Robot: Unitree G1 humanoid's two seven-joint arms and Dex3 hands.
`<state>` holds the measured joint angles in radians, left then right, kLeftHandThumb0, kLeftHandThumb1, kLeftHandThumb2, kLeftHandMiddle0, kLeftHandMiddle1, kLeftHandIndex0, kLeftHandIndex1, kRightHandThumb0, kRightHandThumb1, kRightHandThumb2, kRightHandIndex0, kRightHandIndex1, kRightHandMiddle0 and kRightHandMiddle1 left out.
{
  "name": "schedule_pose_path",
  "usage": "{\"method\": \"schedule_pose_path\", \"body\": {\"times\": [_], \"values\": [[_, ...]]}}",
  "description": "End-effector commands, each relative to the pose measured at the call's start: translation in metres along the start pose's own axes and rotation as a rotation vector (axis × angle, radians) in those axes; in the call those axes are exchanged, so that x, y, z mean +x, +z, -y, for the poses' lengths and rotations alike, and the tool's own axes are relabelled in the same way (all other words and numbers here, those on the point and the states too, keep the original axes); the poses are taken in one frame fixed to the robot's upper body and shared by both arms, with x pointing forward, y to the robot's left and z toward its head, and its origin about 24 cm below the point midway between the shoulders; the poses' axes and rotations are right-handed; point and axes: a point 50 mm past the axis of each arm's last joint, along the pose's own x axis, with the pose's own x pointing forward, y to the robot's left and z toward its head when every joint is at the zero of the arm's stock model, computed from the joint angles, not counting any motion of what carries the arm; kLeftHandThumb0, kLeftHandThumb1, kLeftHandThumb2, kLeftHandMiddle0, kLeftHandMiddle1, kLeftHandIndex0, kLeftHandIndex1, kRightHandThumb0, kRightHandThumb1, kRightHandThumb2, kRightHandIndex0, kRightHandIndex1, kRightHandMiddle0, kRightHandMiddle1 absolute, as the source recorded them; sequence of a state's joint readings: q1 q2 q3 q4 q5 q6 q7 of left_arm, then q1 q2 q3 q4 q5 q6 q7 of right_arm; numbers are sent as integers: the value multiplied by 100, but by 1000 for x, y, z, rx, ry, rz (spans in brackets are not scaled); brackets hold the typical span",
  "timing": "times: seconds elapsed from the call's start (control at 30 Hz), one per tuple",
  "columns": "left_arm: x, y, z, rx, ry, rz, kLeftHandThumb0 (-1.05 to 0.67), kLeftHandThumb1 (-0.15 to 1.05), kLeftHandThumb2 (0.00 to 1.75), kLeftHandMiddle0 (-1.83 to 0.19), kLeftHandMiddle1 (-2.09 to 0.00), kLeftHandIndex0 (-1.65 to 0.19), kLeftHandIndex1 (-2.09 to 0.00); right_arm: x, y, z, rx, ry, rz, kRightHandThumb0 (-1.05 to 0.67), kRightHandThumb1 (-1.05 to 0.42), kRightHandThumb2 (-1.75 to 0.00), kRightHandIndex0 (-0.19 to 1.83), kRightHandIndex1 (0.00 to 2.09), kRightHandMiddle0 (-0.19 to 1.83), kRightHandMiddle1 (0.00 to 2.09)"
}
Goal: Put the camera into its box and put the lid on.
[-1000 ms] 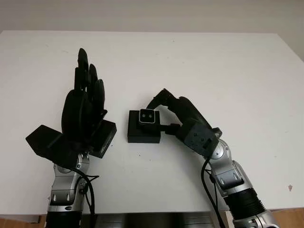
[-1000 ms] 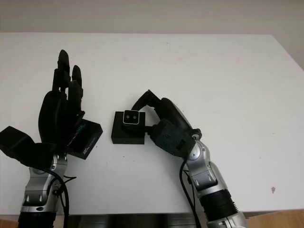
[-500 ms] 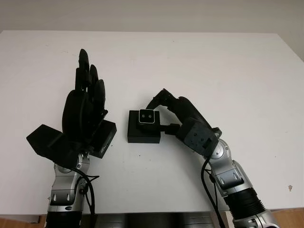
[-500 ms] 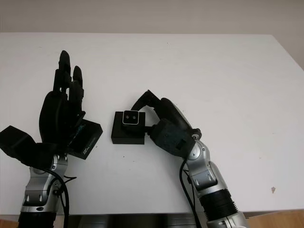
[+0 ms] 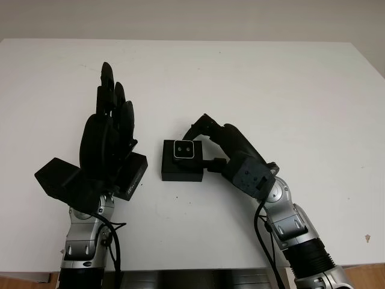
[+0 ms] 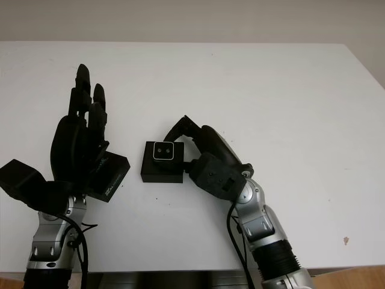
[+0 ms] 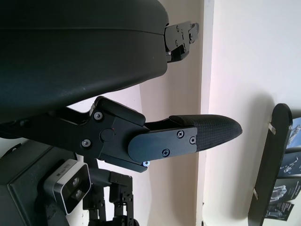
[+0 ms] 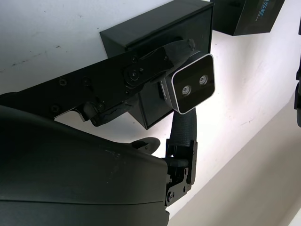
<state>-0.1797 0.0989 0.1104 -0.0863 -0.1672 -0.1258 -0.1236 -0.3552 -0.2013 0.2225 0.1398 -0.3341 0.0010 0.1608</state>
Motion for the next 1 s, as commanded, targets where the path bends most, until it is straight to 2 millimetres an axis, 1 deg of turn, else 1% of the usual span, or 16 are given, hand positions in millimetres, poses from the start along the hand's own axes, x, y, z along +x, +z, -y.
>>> {"method": "schedule_pose_path", "body": {"times": [0.0,0.97], "values": [[-1,2,2,-6,4,11,-77,105,55,19,0,19,0,0,1,1,4,-3,11,-39,-99,-5,34,15,25,184],[-2,3,2,0,14,24,-76,105,55,19,0,19,0,-2,-1,2,-17,3,5,-39,-99,-5,35,15,24,184]]}}
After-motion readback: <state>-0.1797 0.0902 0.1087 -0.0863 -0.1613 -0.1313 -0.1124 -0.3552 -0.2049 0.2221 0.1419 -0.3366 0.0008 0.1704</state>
